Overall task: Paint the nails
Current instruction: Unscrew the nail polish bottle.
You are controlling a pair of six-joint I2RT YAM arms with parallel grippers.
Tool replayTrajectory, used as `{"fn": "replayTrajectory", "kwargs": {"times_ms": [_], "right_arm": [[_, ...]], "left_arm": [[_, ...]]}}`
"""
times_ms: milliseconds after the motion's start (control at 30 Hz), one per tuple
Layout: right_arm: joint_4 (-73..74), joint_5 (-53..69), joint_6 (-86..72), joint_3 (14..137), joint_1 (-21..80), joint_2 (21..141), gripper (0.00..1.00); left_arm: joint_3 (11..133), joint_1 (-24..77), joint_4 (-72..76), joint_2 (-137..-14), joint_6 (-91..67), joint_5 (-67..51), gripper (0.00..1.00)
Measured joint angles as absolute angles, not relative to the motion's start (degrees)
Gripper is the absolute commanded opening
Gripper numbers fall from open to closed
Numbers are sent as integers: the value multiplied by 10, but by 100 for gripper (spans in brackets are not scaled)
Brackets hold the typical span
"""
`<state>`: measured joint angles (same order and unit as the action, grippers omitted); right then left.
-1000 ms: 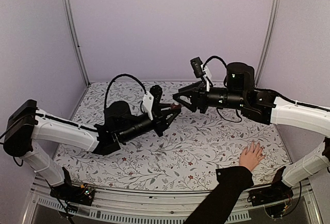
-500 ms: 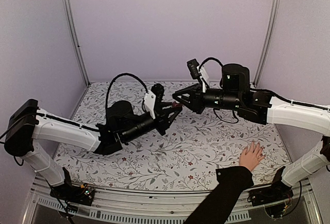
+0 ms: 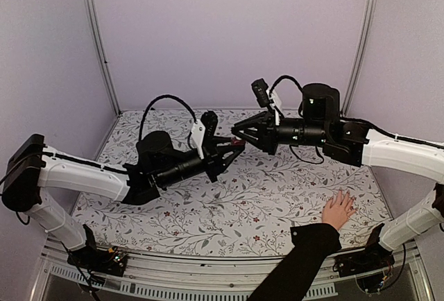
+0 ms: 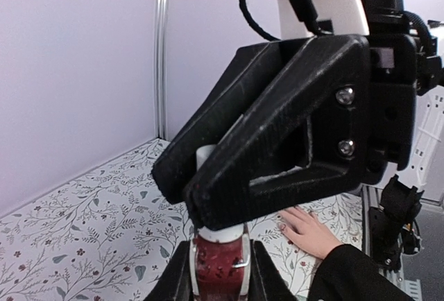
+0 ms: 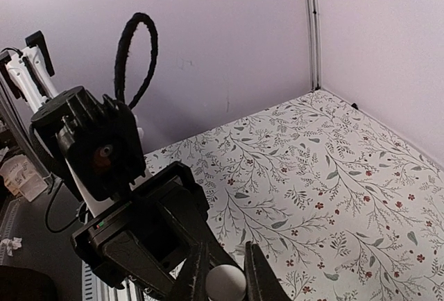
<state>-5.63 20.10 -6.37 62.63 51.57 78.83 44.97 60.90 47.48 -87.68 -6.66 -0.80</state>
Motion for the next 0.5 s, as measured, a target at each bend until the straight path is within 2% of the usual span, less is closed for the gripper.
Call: {"fn": "replayTrajectory", "kwargs": {"times_ms": [500], "right_arm": [[-12, 372, 29, 656, 513, 776, 0]], "left_arm": [[437, 575, 499, -848, -72, -238, 0]]}}
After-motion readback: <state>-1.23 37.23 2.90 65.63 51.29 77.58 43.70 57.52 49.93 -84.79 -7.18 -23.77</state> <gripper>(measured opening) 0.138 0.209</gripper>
